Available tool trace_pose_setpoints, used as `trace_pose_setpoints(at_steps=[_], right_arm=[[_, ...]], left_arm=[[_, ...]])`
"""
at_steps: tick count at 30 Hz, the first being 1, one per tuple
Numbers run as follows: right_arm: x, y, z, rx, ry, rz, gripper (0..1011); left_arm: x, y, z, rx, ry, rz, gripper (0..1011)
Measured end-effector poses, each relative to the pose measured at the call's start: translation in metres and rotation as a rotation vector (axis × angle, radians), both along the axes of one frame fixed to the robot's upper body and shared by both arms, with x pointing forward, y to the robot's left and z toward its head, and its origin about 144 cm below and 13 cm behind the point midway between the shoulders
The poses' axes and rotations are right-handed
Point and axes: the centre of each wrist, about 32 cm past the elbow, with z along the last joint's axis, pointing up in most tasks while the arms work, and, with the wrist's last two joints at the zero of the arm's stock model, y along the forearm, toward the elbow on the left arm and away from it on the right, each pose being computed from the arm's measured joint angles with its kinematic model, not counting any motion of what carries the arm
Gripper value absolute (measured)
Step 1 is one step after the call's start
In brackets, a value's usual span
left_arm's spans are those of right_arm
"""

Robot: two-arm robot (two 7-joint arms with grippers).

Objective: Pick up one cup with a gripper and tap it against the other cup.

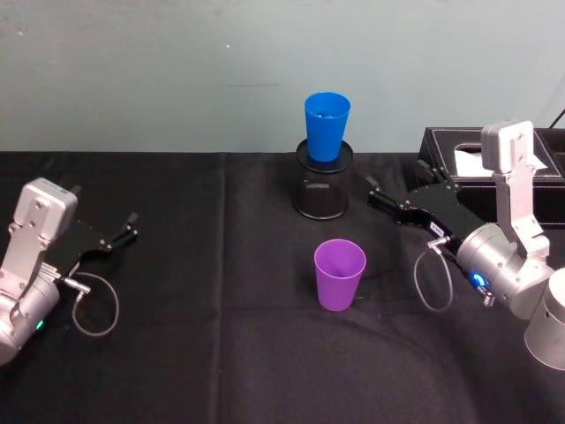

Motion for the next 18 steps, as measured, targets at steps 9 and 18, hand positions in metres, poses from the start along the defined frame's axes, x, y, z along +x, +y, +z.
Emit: trace_pose_setpoints(at_steps=[9, 18], right_arm=[[0.0000, 0.0000, 0.0000, 0.000, 0.000, 0.001, 1003], [0.0000, 0.0000, 0.0000, 0.000, 0.000, 0.002, 1002]], left_arm=[[0.0000, 0.0000, 0.0000, 0.000, 0.000, 0.000, 1000], [0.0000, 0.0000, 0.0000, 0.000, 0.000, 0.000, 1000]])
